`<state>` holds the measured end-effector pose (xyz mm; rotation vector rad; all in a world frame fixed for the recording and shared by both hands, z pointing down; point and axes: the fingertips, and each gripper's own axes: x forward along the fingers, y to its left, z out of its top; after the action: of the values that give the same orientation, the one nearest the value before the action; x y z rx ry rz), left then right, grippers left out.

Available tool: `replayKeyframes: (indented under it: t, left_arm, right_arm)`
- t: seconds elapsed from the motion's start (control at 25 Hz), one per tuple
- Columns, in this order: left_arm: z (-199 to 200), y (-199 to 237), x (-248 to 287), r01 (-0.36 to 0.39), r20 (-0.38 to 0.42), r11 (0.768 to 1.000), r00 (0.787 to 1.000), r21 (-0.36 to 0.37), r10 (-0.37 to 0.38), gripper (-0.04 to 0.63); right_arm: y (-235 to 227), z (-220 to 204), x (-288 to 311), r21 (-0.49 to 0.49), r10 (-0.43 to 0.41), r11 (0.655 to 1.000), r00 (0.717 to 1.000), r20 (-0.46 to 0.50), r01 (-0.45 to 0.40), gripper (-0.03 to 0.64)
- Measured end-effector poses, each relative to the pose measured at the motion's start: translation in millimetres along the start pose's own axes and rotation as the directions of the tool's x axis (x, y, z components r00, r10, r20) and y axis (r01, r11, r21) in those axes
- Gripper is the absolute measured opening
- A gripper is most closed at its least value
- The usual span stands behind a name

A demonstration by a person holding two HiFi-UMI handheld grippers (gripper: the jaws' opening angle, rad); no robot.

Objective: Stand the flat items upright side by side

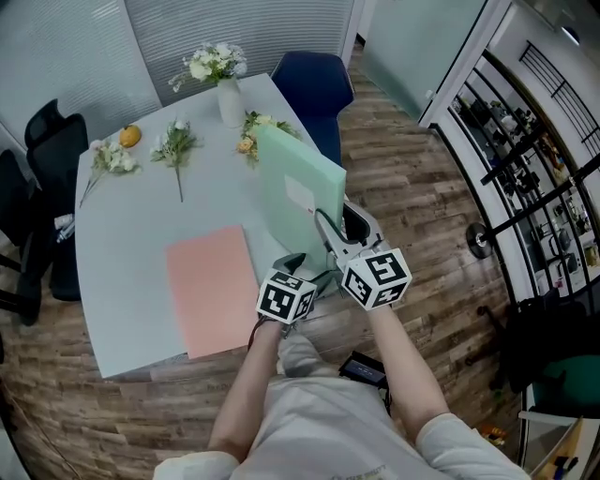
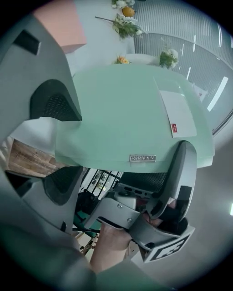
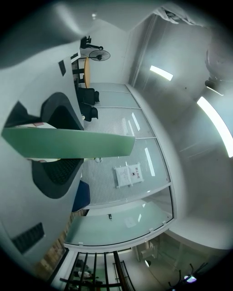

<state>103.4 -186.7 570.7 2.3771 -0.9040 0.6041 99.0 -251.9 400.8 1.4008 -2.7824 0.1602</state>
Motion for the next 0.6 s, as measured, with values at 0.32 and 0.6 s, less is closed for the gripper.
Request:
replayKeyframes:
  t: [0.32,0.6]
  left_arm:
    - [-19,7,11,0.011,-0.045,0.999,0.999,-0.047,-0.013,0.299]
    - [-33,17,18,-0.005,-0.083,0.997,0.997,-0.081,-0.002,0.299]
  right_arm:
    - [-6,-15,-15,0.022,-0.092,0.995,0.995,-0.048,0.093,0.187]
    - [0,-26,-21,-0.026,-0.129,0.991,0.989,-0.077,0.128,0.189]
